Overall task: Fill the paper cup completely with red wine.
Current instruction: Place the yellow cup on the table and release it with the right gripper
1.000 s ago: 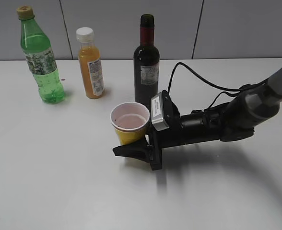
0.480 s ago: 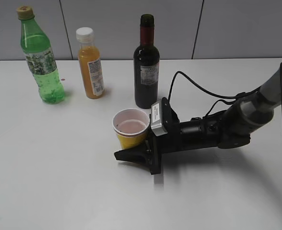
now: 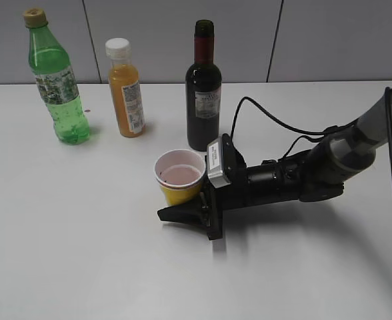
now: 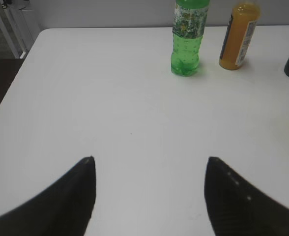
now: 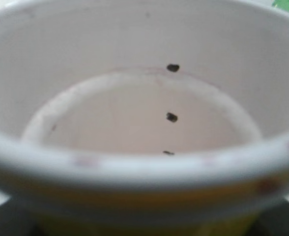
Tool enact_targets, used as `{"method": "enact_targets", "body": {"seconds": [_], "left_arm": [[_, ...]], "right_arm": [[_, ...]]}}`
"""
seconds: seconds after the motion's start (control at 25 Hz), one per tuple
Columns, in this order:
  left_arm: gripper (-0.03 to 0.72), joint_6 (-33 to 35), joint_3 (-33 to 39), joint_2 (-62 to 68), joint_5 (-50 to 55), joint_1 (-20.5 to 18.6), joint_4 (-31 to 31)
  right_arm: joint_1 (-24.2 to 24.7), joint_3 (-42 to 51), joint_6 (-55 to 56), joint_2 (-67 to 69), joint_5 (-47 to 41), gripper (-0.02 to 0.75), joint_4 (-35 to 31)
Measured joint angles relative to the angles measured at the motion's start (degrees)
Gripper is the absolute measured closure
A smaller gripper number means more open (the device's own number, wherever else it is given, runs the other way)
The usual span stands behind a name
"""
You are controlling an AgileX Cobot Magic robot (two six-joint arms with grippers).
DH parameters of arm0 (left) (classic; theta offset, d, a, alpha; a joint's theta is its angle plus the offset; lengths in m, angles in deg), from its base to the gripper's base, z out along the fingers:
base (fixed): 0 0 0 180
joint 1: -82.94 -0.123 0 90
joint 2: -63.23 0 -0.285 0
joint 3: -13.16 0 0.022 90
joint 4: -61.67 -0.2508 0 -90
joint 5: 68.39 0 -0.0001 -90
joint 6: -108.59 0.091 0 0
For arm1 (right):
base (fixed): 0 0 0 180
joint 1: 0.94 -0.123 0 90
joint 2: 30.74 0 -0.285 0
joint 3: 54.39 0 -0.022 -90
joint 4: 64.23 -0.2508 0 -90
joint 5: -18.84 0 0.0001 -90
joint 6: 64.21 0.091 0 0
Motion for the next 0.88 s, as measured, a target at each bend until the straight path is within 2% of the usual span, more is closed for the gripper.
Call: {"method": "enact_targets", "body": {"seconds": [0.16,0.52,0.76,0.88], "left_arm": [[0.169,0.0,0.0,0.0,0.0,0.0,0.0],[0.169,0.0,0.0,0.0,0.0,0.0,0.0],[0.169,0.0,0.0,0.0,0.0,0.0,0.0],[0.169,0.0,0.0,0.0,0.0,0.0,0.0]], "right_arm": [[0.0,-0.5,0.7,0.0,0.0,0.297,3.0],[0.0,-1.0,0.7,0.0,0.0,0.297,2.5],[0.0,-1.0,0.7,0.0,0.0,0.296,6.1],[0.0,-1.0,0.7,0.0,0.0,0.237,6.3]]}}
